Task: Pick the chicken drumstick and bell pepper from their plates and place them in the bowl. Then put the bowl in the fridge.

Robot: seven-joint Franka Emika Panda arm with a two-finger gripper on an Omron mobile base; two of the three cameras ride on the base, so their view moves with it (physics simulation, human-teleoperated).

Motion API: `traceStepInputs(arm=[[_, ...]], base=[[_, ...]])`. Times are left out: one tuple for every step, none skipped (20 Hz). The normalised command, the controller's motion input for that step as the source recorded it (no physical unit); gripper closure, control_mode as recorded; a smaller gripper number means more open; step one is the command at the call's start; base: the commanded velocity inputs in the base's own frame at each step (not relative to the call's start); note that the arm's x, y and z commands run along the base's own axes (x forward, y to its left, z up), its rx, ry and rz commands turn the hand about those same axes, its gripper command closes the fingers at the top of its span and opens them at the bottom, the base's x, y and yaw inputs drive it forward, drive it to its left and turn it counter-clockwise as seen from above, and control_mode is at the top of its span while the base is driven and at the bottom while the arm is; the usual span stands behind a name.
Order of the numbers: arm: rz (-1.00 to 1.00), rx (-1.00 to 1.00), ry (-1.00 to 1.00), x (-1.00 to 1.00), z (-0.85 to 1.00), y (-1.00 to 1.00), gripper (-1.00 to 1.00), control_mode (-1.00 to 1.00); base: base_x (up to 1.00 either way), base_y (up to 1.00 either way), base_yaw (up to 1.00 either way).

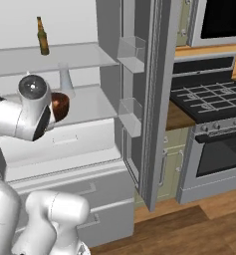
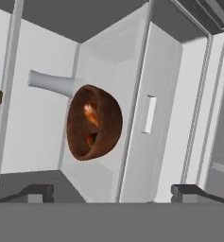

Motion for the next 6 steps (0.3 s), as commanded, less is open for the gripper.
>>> traceStepInputs(arm=[[0.0, 0.03, -0.07, -1.0, 1.0, -0.01, -1.0, -1.0], [0.0, 0.0, -0.09, -1.0, 1.0, -0.01, -1.0, -1.0], [0.0, 0.0, -0.1, -1.0, 1.0, -0.01, -1.0, -1.0], [0.0, 0.0, -0.11, -1.0, 1.0, -0.03, -1.0, -1.0], [0.0, 0.0, -0.01, -1.0, 0.18, -0.01, -1.0, -1.0], [0.01, 0.0, 0.0, -1.0, 0.0, -0.12, -1.0, -1.0]], base=[[0.0, 0.0, 0.0], [0.0, 0.0, 0.0], [0.0, 0.0, 0.0], [0.0, 0.0, 0.0], [0.0, 0.0, 0.0], [0.0, 0.0, 0.0]])
